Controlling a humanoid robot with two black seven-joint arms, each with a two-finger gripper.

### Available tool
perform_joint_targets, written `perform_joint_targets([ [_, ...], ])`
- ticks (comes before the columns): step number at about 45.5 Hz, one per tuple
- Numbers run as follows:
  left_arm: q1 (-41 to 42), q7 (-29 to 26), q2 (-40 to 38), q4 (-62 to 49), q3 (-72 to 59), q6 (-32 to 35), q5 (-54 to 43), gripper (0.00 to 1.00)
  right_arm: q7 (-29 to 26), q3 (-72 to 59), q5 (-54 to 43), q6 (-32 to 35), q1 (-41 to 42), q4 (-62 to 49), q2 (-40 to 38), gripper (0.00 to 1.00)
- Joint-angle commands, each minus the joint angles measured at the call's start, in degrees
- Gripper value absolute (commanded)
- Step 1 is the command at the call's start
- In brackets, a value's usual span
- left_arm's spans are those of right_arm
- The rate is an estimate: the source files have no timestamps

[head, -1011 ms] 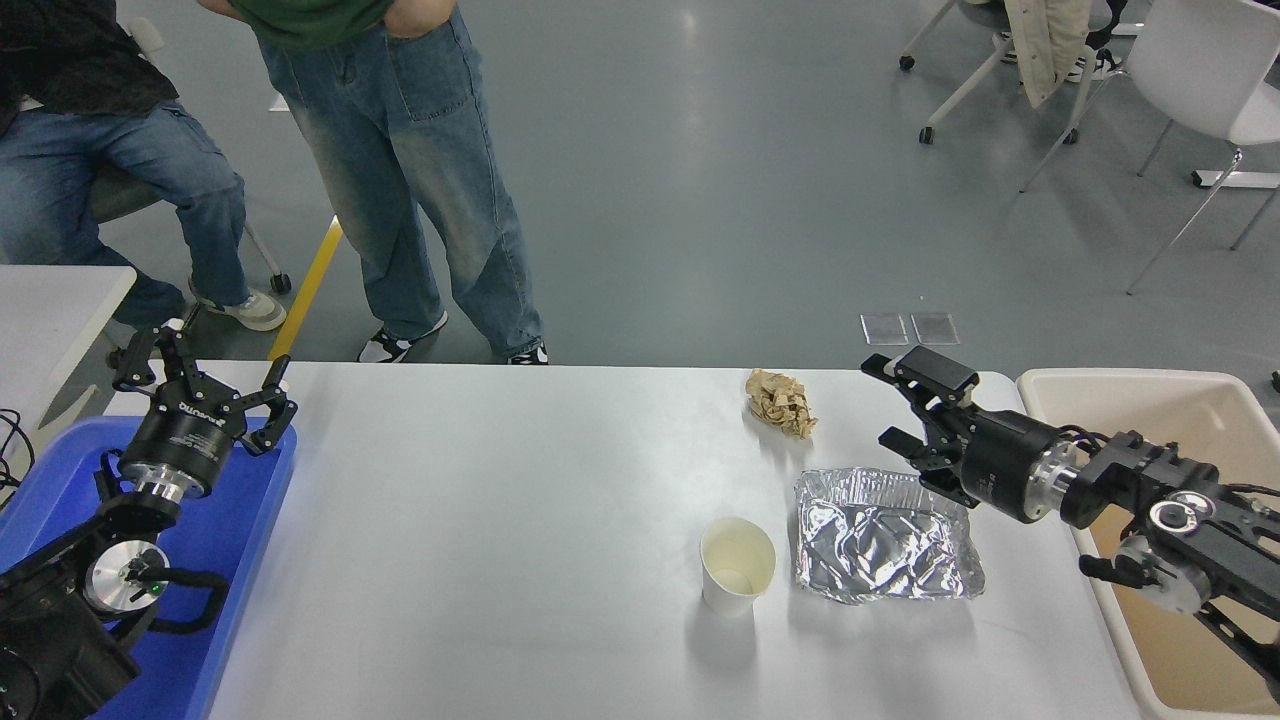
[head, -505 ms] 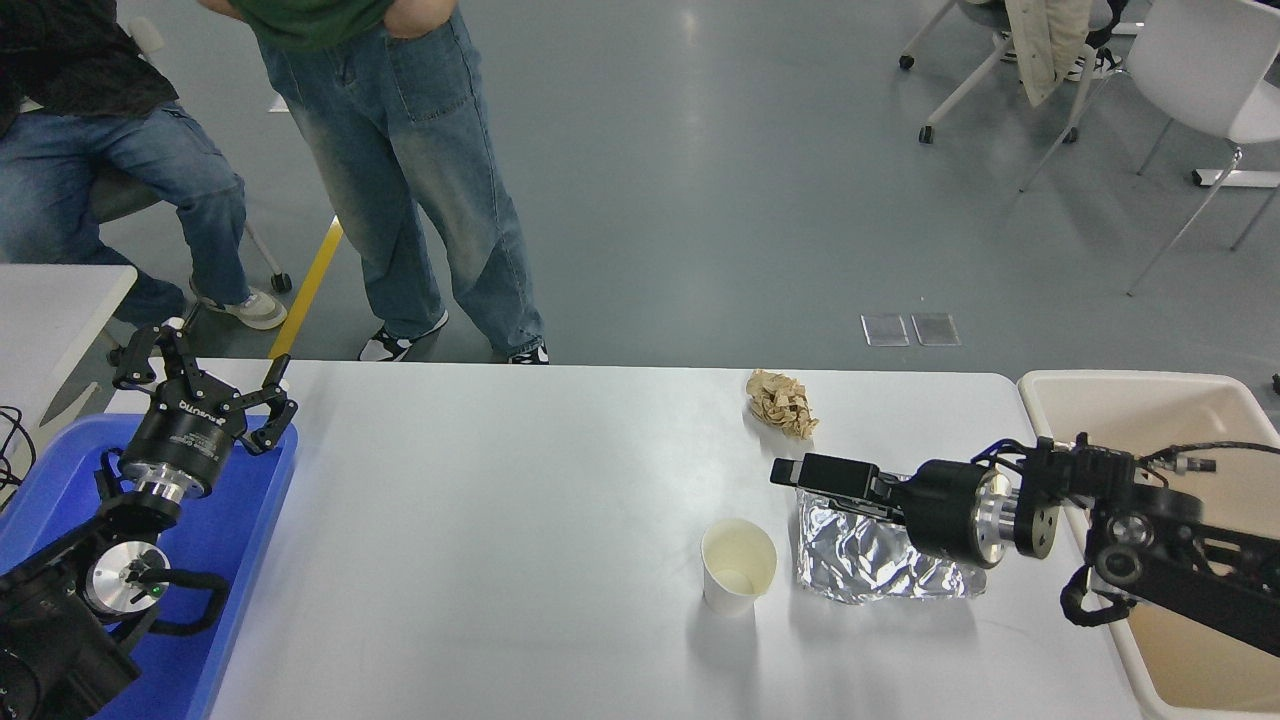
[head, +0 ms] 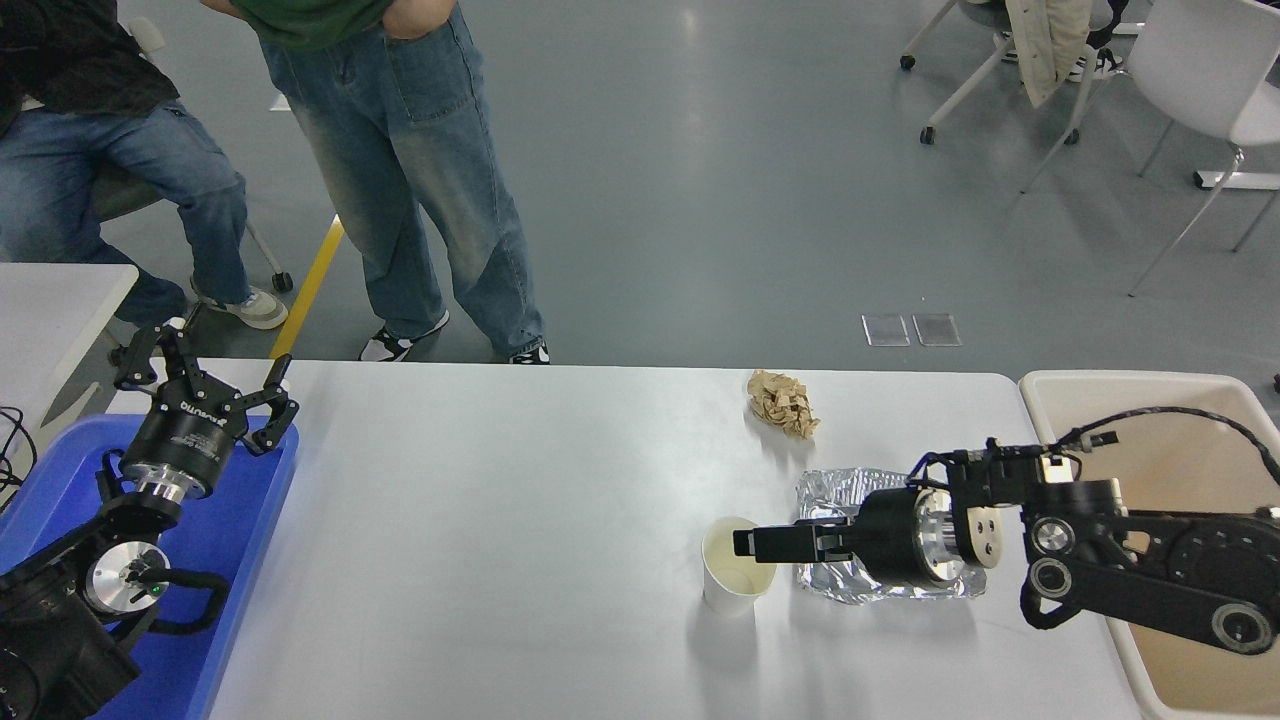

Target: Clean the table surface

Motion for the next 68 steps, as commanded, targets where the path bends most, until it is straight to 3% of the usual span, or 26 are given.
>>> perform_joint_targets([
  [1, 0.0, 0.0, 0.1, 0.0, 0.0, 0.0, 0.0, 1.00, -0.1, -3.2, -2.1, -1.0, 1.4, -3.4, 3.6, 1.00],
  [43, 0.0, 0.0, 0.1, 0.0, 0.0, 0.0, 0.0, 1.00, -0.2, -3.6, -1.2, -2.1, 0.7, -9.4, 6.9, 0.98],
  [68, 0.0, 0.0, 0.0, 0.0, 0.0, 0.0, 0.0, 1.00, -0.1, -5.4, -1.9, -1.2, 2.6, -9.1, 6.5, 0.47],
])
